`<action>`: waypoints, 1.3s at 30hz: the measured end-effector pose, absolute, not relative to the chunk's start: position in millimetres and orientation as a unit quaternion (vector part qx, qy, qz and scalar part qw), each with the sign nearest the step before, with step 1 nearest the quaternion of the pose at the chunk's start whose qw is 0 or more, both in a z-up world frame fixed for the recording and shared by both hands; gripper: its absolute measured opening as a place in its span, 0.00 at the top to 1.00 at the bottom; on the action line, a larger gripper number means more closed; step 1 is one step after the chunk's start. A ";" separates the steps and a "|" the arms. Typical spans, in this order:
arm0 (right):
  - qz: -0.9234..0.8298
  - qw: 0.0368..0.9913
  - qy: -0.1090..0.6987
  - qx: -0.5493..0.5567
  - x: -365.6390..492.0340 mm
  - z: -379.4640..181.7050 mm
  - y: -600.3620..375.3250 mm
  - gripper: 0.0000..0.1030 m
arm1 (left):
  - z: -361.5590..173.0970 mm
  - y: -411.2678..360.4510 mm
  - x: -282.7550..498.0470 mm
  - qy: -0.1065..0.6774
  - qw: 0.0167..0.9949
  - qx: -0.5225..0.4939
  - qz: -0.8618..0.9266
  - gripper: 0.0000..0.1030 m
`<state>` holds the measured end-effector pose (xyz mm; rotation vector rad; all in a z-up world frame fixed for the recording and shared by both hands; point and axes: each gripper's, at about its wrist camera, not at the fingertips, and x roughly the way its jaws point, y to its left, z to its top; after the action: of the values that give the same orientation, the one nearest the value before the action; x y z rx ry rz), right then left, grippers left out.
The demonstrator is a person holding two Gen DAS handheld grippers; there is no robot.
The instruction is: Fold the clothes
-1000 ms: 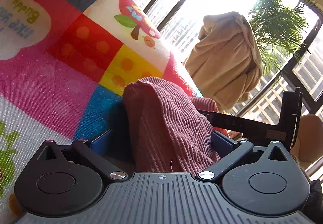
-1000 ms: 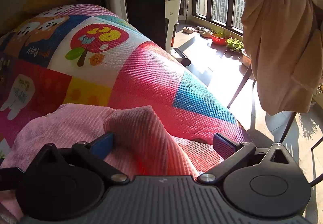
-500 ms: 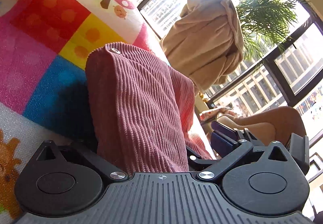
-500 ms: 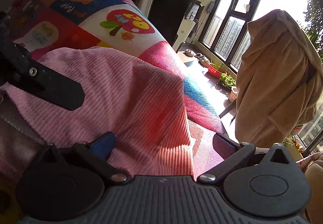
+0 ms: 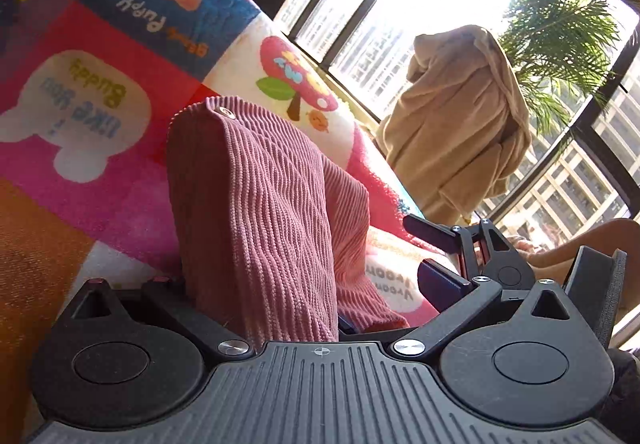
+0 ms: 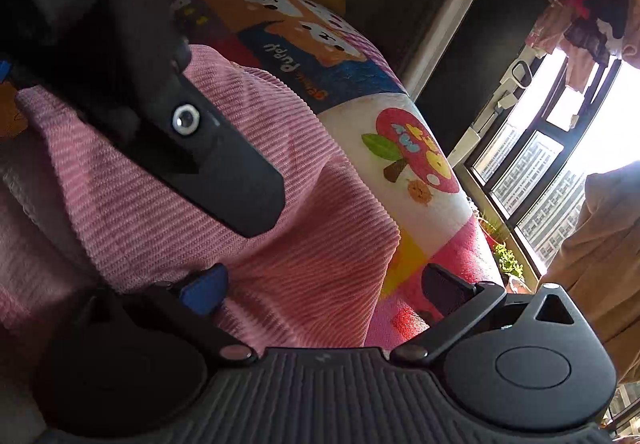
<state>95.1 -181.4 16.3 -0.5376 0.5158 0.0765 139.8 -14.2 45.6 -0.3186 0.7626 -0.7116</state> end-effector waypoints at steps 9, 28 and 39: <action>0.104 0.925 0.253 -0.265 158.0 19.6 -115.8 0.00 | 29.3 97.8 165.8 0.369 0.871 -0.223 -0.236 0.00; 0.033 0.932 0.320 -0.168 250.9 19.5 -141.6 0.00 | 24.3 118.6 148.5 0.374 0.913 -0.065 -0.153 0.00; 0.238 0.910 0.265 -0.212 110.6 58.7 -157.9 0.00 | 41.5 84.6 78.0 0.360 0.894 0.022 -0.266 0.00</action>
<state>110.6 -157.9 58.7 -0.4375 0.5474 0.4898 78.0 84.6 41.5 0.0453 0.7455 -0.5512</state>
